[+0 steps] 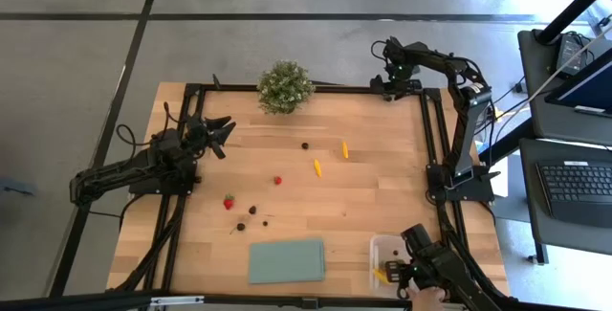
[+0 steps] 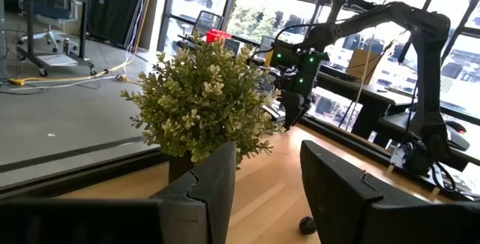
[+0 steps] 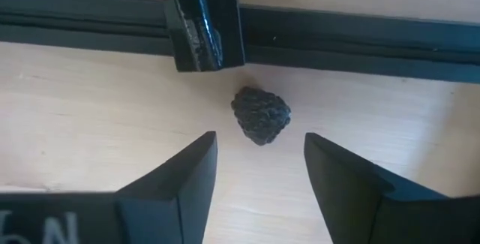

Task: Pick and placing Produce into tupperware
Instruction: Put the blackberry into the transparent bin

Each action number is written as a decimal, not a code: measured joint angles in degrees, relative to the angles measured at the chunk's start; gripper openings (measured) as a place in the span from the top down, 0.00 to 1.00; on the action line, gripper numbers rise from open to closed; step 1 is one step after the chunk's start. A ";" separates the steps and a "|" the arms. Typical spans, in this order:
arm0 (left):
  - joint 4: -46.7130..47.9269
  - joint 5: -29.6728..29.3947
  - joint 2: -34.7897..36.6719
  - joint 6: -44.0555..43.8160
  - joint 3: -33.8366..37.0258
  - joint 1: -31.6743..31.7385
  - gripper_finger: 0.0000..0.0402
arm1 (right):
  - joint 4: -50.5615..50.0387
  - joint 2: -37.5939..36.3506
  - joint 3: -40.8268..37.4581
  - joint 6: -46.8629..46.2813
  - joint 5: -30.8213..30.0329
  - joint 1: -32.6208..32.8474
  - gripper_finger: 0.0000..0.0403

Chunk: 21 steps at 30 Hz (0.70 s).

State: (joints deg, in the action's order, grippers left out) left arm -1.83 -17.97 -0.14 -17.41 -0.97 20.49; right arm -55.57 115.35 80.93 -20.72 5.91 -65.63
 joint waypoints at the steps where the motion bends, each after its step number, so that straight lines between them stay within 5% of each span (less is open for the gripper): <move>1: 0.00 -0.01 -0.01 0.00 0.00 -0.02 0.64 | 0.00 0.00 0.00 -0.03 0.03 -0.12 0.49; 11: 0.00 -0.01 -0.01 0.00 0.00 -0.01 0.64 | -0.05 0.31 0.00 0.05 4.69 -1.29 0.49; 21: -0.10 -0.83 -0.02 0.00 0.00 -0.02 0.64 | 1.84 2.36 0.02 0.27 3.21 -1.29 0.49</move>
State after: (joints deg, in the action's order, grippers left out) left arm -1.93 -18.80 -0.16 -17.41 -0.97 20.47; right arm -53.73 117.71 80.95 -20.46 9.11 -66.92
